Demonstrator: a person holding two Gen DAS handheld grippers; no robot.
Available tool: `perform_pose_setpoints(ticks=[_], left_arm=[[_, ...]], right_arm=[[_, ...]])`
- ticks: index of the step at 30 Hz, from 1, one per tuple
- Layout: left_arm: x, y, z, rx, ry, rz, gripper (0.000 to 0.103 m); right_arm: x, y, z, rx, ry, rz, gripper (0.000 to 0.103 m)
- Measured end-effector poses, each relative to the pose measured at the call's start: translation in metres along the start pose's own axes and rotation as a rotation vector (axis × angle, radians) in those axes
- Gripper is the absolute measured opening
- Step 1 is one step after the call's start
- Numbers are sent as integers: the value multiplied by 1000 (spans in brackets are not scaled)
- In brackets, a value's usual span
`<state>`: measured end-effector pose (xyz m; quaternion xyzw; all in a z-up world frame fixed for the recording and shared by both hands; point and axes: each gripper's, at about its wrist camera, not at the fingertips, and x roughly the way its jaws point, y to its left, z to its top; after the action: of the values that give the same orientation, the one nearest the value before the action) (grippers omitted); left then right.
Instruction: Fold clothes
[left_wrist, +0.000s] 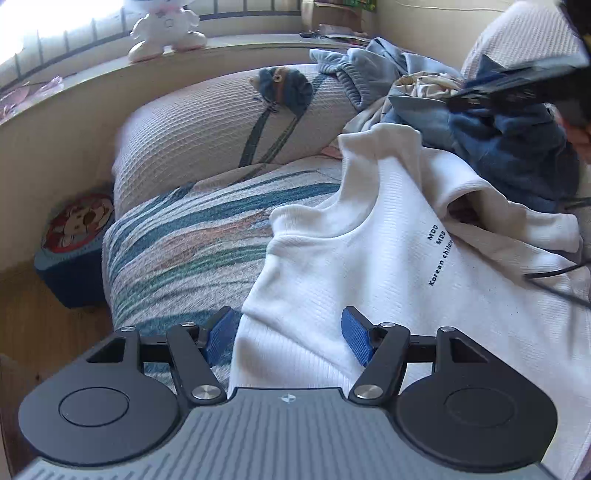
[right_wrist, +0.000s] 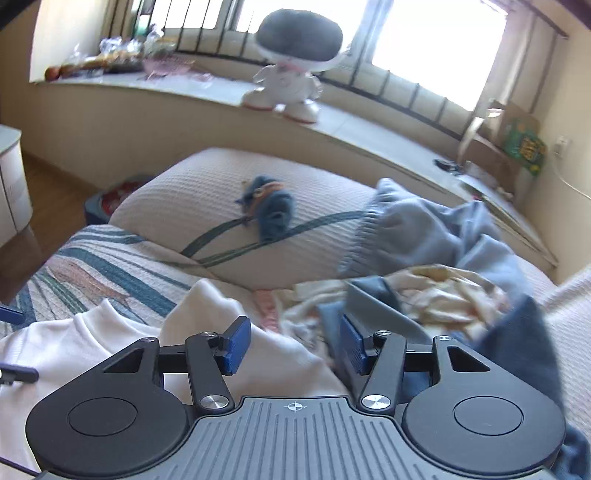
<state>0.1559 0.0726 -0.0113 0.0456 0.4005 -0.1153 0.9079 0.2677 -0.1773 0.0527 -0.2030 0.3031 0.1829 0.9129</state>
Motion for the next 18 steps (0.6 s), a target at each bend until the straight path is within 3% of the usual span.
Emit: perform_pose_setpoints(ticks=[5,9,12,13,16,18], left_arm=[[4,5,-10,-11,27,44,67],[12,5,-18,-13,29,31,64],[13,4,-20,-32,24,-4,49],[11,2,-20,-28,22,-16,34],[4,-1,-22,-4,26,-25,11],[0,2,-26,4,37,1,10]], right_arm=[[-43,-19,-42,70,42,-8,55],[-68,-1,-87,172,84,85,55],[-79,21,-115,219,120,139,55],[-81,27,-122,236,128,149,55],[-87,39,-137,304,139,178,55],[-89,43,-141,334,138,183,55]])
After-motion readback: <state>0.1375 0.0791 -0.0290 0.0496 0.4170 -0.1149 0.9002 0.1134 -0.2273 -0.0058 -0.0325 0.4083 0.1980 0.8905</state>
